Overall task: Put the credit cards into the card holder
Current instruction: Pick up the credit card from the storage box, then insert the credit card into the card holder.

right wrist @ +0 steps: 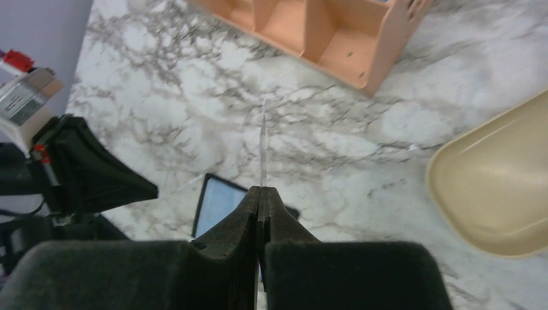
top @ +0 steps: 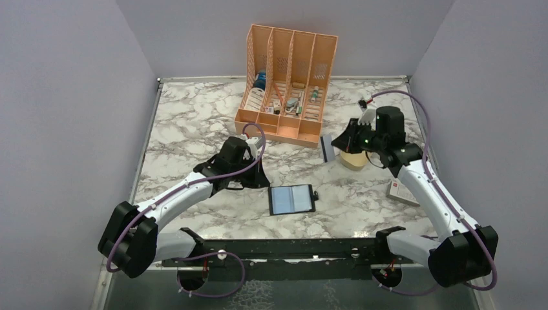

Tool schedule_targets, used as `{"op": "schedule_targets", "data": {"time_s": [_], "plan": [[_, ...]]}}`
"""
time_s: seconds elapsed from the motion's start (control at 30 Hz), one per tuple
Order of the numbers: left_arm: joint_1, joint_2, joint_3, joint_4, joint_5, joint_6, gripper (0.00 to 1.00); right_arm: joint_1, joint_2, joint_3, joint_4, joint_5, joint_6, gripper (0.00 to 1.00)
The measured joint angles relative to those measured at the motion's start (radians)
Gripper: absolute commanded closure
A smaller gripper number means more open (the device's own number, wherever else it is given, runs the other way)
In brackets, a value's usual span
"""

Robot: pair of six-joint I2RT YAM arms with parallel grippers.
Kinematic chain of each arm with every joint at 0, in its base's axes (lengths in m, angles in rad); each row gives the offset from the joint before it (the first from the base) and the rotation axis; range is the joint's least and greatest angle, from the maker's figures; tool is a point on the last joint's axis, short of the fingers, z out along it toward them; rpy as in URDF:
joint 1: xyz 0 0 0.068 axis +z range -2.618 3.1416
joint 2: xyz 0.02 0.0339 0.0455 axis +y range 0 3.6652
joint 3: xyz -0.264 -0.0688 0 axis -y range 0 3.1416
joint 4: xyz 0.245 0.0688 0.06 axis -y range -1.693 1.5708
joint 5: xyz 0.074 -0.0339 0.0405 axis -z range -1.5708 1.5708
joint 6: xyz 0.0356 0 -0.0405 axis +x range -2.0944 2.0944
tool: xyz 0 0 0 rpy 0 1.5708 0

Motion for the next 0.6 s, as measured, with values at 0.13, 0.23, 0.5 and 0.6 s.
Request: {"op": "schedule_targets", "data": {"time_s": [0.13,0.23,0.5,0.6], "plan": [[0.0,0.01,-0.032,0.055,0.034,-0.053,1.0,0.059,-0.011,-0.087,0.036,-0.059,0.097,0.99],[0.0,0.047,-0.064,0.122,0.054,-0.09,1.0,0.153,-0.012,-0.163,0.078,-0.068,0.167,0.99],[0.0,0.127,-0.097,0.185,0.061,-0.137,1.0,0.333,0.012,-0.298,0.217,-0.069,0.344,0.99],[0.0,0.148,-0.107,0.202,0.063,-0.147,1.0,0.364,0.049,-0.311,0.259,-0.063,0.382,0.99]]}}
